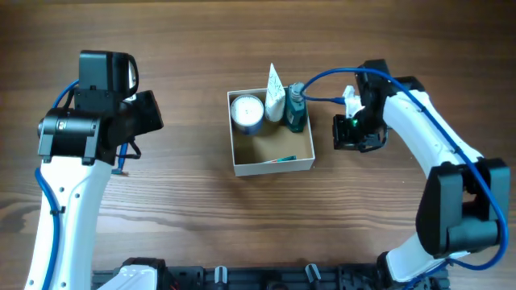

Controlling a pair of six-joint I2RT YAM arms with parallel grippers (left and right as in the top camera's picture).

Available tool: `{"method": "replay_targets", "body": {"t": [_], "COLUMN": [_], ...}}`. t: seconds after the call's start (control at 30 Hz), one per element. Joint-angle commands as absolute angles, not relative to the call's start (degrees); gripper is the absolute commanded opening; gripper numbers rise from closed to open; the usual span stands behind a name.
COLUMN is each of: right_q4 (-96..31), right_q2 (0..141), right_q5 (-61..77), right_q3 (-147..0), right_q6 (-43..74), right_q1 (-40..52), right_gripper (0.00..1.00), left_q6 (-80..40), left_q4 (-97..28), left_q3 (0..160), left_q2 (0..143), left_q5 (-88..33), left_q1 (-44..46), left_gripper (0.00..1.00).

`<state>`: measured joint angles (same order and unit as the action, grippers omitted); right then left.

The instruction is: Pack container

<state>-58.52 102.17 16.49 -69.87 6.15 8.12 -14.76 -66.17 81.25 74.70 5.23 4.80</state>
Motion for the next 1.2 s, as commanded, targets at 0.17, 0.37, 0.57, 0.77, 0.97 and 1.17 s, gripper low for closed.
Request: {"method": "replay_targets", "body": {"t": [0.17,0.37,0.57,0.77,0.97,1.17], "right_q4": [-57.8,-57.65,-57.58,-57.63,-57.56,-57.14], "right_q2": [103.83,103.83,103.83,103.83,103.83,101.27], "right_q5": [23.07,24.08,28.01,29.04,29.06,5.13], "right_q3": [-69.78,-69.78,-69.78,-69.78,-69.78,-71.68], "right_q6": [2.9,2.94,1.3,1.08,1.13,13.13], "right_q1": [14.13,14.46,14.46,14.46,14.46,12.32], "right_gripper": [0.04,0.04,0.04,0.04,0.05,0.12], "left_q6": [-15.9,-15.9,-15.9,-15.9,-15.9,-15.86], "left_q4": [-66.11,-66.11,-66.11,-66.11,-66.17,-67.42], "left_q3": [81.32,81.32,81.32,81.32,81.32,81.32], "left_q2": [74.91,74.91,74.91,74.91,74.91,74.91], "left_q5": [4.29,4.29,4.29,4.29,4.29,4.29], "left_q1": [4.32,4.32,4.32,4.32,4.32,4.32], "left_gripper": [0.5,0.5,0.5,0.5,0.55,0.72]}}
